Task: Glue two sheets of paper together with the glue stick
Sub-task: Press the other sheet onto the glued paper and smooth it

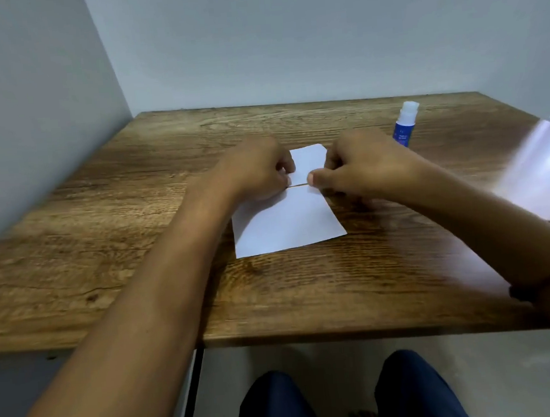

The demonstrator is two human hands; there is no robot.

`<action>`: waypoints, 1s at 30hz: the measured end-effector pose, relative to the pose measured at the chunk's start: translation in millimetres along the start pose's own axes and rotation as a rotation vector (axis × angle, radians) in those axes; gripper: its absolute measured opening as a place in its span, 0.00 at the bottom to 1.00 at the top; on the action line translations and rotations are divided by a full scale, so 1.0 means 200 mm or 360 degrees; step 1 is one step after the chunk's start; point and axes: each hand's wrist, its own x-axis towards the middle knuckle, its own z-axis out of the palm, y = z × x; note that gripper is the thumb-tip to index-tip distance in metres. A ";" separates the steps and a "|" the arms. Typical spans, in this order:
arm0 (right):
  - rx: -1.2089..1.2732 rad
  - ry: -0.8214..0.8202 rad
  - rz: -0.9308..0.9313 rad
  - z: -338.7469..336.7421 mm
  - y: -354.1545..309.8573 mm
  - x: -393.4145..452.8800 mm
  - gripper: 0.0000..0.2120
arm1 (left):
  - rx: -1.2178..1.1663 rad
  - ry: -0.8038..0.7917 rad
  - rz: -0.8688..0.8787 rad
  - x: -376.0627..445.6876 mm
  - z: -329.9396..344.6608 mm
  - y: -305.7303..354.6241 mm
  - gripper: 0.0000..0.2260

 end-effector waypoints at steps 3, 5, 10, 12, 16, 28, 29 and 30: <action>-0.0163 -0.0057 -0.0054 0.03 -0.05 0.06 0.16 | 0.0022 0.0023 -0.0002 -0.01 0.02 -0.01 0.12; -0.0197 -0.0123 -0.0042 0.04 -0.06 0.08 0.12 | 0.0036 0.0040 0.0012 -0.01 0.03 -0.01 0.13; -0.0025 -0.0243 0.0030 0.05 -0.05 0.08 0.07 | 0.0031 0.0051 -0.0009 -0.03 0.04 0.00 0.13; 0.0096 -0.0239 0.0076 0.03 -0.04 0.07 0.05 | 0.0020 0.0062 -0.0032 -0.05 0.03 -0.01 0.12; 0.0397 -0.0164 0.0114 -0.04 0.03 0.01 0.08 | -0.0002 0.0064 -0.0065 -0.12 0.00 -0.05 0.12; 0.0658 0.0228 0.0019 -0.17 0.04 -0.01 0.06 | -0.0311 0.0217 -0.0211 -0.58 -0.04 0.03 0.40; 0.0656 0.0217 0.0024 -0.15 0.02 0.00 0.06 | -0.0344 0.0221 -0.0211 -0.61 -0.03 0.03 0.42; 0.0663 0.0203 0.0032 -0.14 0.01 0.00 0.06 | -0.0383 0.0233 -0.0204 -0.63 -0.03 0.04 0.43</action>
